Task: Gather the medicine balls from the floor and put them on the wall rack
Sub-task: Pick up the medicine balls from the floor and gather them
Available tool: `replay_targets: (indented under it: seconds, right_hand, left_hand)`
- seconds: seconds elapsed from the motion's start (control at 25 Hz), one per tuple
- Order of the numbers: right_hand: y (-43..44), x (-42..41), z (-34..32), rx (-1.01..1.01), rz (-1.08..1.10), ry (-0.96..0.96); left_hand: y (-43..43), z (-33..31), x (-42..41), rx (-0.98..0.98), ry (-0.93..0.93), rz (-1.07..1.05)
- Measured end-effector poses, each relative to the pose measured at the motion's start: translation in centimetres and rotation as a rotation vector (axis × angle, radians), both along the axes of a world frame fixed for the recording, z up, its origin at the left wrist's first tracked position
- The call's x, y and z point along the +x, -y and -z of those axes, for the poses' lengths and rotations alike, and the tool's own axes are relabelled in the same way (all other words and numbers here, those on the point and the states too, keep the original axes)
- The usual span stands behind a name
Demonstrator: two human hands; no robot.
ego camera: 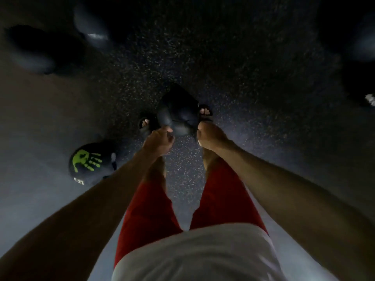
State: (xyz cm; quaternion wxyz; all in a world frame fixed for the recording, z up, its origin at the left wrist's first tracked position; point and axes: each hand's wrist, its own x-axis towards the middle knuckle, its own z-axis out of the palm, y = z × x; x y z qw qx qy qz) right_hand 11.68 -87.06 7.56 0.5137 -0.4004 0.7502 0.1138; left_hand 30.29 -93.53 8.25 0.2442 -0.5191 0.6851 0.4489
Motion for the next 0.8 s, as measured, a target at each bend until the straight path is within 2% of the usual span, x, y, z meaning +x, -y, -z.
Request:
replay_targets:
  seconds: [0.16, 0.28, 0.36, 0.52, 0.64, 0.8]
  right_hand:
    - [-1.0, 3.8, 8.4, 0.039, 0.177, -0.042]
    - [-0.1, 6.8, 14.3, 0.084, 0.307, -0.005]
    - [0.6, 8.5, 18.3, 0.151, 0.316, 0.007]
    - [1.5, 11.1, 23.9, 0.177, 0.402, -0.022]
    - [3.4, 7.7, 26.0, 0.110, 0.574, -0.135]
    - [7.1, -3.6, 29.4, 0.078, 0.730, -0.162]
  left_hand:
    - [2.3, 9.0, 2.6, 0.104, 0.101, 0.182]
    - [4.2, 14.8, 3.9, 0.083, 0.154, 0.318]
    - [5.1, 18.9, 4.5, 0.079, 0.180, 0.393]
    - [6.6, 24.4, 4.7, 0.101, 0.175, 0.437]
    - [6.8, 25.7, 4.0, 0.104, 0.156, 0.484]
    - [7.2, 27.0, 0.1, 0.104, 0.093, 0.499]
